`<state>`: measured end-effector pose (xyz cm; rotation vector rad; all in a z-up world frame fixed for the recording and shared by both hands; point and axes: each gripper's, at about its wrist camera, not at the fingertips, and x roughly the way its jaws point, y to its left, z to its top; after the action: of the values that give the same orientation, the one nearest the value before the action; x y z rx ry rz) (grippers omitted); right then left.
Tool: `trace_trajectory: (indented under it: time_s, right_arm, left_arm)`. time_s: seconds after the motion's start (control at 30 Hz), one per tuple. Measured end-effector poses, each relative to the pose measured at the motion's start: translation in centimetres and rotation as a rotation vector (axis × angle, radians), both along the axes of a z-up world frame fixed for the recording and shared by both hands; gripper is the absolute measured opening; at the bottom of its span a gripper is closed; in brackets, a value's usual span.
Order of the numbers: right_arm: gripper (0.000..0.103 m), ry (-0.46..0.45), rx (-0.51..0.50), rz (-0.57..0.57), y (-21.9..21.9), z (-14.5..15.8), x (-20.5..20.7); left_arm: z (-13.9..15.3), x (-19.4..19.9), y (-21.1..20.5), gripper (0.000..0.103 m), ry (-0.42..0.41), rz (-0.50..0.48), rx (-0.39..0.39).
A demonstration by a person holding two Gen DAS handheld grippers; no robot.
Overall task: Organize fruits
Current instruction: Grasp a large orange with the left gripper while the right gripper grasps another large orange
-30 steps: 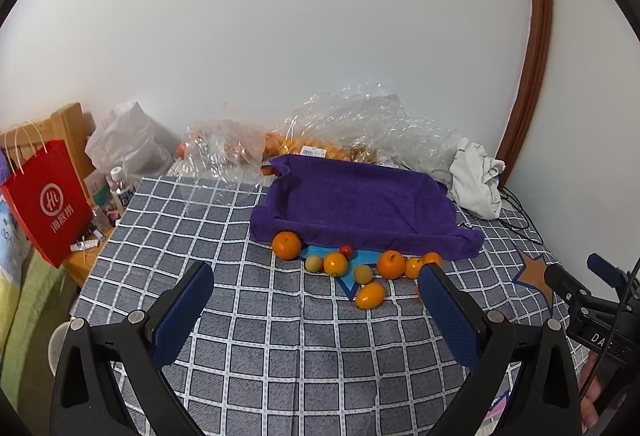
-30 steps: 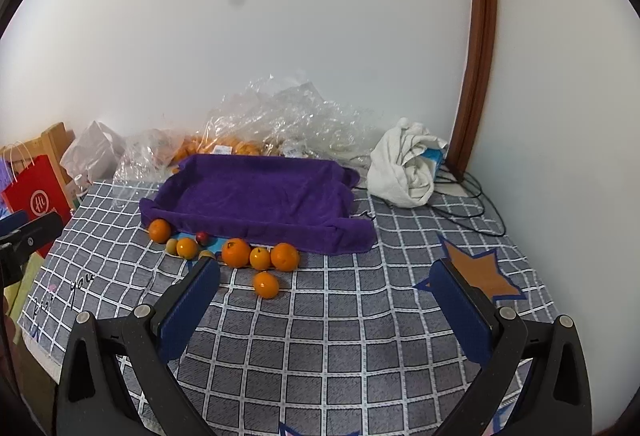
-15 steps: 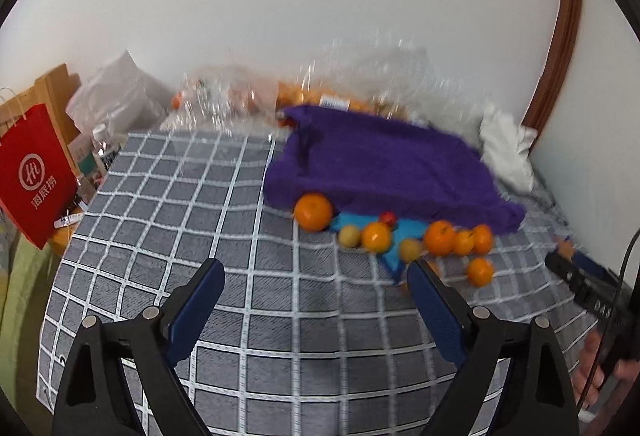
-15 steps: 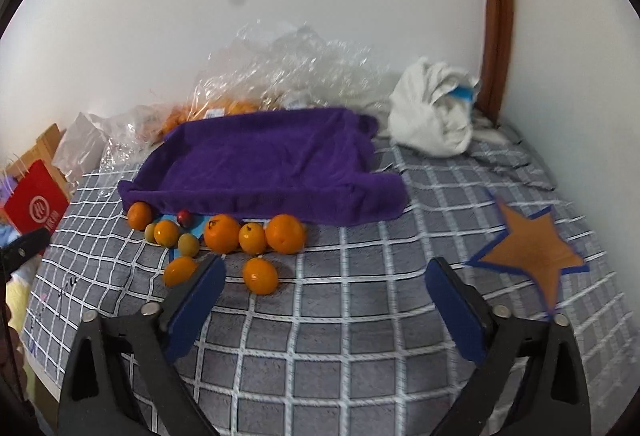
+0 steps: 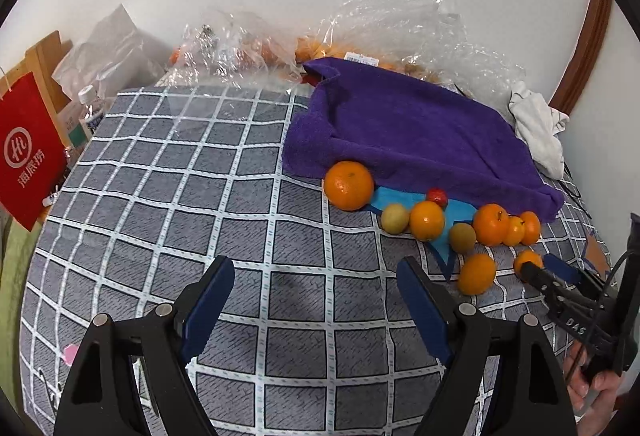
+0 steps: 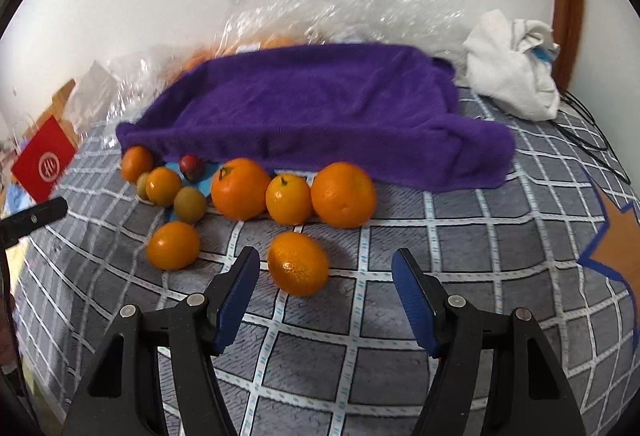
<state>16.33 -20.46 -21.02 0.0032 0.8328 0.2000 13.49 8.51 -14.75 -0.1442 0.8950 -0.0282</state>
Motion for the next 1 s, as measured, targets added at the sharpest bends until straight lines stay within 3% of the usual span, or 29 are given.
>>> trace_trajectory:
  time_s: [0.17, 0.23, 0.4, 0.67, 0.77, 0.83, 1.0]
  right_arm:
    - [0.048, 0.001, -0.039, 0.053, 1.1, -0.8, 0.4]
    - [0.033, -0.004, -0.051, 0.07, 1.4, -0.6, 0.4]
    - [0.033, -0.004, -0.046, 0.066, 0.7, -0.5, 0.0]
    - [0.033, -0.01, -0.071, -0.033, -2.2, -0.2, -0.5]
    - [0.033, 0.006, -0.061, -0.067, -3.1, -0.3, -0.5]
    - [0.033, 0.006, -0.058, -0.084, -3.6, -0.2, -0.4]
    - [0.033, -0.012, -0.057, -0.093, -3.8, 0.7, -0.5]
  left_arm:
    - [-0.6, 1.4, -0.4, 0.082, 0.006, -0.004, -0.022]
    - [-0.8, 2.3, -0.6, 0.082, 0.017, -0.003, -0.039]
    - [-1.1, 4.8, -1.3, 0.08, 0.016, -0.014, -0.053]
    - [-2.6, 8.3, -1.5, 0.059, 0.053, -0.005, -0.089]
    - [-3.3, 8.9, -1.7, 0.056, 0.072, -0.012, -0.125]
    - [-3.4, 9.0, -2.0, 0.042, 0.073, -0.014, -0.11]
    - [-3.2, 8.7, -2.2, 0.039, 0.089, -0.025, -0.099]
